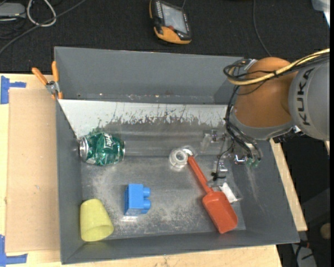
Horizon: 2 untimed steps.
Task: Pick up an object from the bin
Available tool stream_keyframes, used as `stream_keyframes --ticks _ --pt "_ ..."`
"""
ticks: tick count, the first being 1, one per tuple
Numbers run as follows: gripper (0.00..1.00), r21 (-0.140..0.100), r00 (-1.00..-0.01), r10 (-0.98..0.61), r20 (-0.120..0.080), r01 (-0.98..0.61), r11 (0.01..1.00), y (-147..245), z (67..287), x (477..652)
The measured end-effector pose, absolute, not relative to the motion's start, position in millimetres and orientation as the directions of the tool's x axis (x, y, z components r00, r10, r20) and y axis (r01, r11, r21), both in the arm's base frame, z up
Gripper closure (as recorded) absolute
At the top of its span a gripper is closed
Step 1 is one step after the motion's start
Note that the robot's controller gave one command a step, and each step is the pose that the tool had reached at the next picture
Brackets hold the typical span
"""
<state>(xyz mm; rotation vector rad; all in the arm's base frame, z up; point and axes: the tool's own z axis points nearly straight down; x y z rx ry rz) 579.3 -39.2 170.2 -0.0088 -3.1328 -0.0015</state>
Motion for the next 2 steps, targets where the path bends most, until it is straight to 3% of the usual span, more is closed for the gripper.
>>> stream_keyframes --ticks 1,2 --pt "0.0 0.001 -1.0 0.004 0.001 0.004 1.0 -39 175 580.9" --pt "0.0 0.002 -0.999 -0.033 0.003 -0.033 0.999 16 70 622.8"
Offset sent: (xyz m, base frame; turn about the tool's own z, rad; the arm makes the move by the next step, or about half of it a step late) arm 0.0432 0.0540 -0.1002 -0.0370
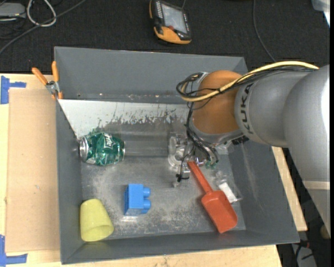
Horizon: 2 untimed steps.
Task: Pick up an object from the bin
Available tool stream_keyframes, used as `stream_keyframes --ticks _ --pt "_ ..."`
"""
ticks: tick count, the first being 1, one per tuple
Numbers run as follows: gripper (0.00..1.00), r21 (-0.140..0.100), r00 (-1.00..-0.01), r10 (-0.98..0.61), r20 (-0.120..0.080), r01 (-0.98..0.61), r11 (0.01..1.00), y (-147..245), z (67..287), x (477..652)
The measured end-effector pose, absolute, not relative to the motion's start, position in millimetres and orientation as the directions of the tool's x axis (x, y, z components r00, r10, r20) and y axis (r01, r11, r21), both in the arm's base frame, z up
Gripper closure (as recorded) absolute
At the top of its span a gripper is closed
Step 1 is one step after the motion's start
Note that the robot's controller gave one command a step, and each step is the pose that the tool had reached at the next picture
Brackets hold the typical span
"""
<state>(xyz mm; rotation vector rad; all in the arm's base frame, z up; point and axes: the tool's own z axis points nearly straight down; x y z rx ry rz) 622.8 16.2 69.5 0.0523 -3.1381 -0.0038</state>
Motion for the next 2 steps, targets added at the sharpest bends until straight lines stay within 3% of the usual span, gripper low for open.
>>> stream_keyframes --ticks 1,2 --pt "0.0 0.002 -0.986 0.167 -0.015 0.167 0.986 21 149 624.0" --pt "0.0 0.001 -0.992 0.129 0.006 0.129 0.992 -12 99 619.8"
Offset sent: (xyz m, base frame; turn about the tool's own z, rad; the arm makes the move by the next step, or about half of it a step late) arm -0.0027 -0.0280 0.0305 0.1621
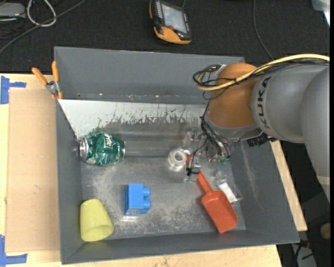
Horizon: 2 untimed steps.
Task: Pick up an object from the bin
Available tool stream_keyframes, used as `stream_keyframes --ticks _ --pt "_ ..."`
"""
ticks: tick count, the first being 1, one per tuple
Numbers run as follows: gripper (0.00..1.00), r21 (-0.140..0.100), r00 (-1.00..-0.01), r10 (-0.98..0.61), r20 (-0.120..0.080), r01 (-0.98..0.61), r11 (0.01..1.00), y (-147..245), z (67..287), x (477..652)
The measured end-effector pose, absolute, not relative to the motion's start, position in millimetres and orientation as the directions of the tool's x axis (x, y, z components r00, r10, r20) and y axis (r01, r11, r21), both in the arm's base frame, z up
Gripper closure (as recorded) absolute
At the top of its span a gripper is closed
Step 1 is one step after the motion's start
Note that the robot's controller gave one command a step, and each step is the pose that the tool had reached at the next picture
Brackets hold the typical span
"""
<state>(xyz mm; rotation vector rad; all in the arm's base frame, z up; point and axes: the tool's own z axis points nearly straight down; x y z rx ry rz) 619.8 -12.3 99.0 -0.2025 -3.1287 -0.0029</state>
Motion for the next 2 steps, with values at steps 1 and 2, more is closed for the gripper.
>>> stream_keyframes --ticks 1,2 --pt "0.0 0.006 -0.965 0.26 -0.017 0.26 0.965 2.3 71.1 622.0" --pt "1.0 0.002 -0.979 0.206 -0.004 0.206 0.979 1.8 73.6 623.9"
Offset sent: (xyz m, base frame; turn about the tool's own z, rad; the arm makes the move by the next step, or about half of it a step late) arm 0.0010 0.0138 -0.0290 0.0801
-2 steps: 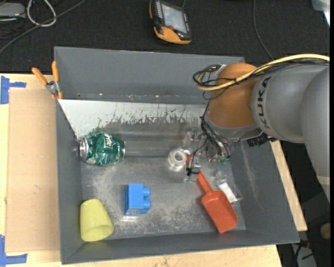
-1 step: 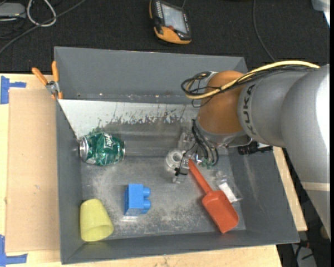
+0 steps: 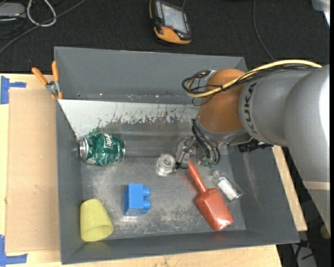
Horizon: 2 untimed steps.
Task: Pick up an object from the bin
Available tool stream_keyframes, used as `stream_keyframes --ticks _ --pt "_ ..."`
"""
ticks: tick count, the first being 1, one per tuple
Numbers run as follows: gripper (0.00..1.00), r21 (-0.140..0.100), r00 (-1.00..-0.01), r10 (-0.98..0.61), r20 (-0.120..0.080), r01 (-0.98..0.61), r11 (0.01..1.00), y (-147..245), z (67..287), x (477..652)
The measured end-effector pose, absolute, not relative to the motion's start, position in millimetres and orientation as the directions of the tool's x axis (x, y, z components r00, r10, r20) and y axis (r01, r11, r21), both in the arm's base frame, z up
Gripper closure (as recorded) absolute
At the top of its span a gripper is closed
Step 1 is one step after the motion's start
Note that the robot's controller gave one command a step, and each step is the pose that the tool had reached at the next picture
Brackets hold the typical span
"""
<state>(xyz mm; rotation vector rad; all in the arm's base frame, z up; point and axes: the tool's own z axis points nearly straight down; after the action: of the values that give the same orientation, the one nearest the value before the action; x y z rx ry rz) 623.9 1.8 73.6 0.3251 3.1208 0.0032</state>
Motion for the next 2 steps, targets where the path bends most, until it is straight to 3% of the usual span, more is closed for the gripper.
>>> stream_keyframes --ticks 1,2 --pt "1.0 0.002 -0.979 0.205 -0.004 0.205 0.979 2 74 623.9" --pt "1.0 0.001 -0.979 0.205 0.008 0.205 0.979 2 96 620.3"
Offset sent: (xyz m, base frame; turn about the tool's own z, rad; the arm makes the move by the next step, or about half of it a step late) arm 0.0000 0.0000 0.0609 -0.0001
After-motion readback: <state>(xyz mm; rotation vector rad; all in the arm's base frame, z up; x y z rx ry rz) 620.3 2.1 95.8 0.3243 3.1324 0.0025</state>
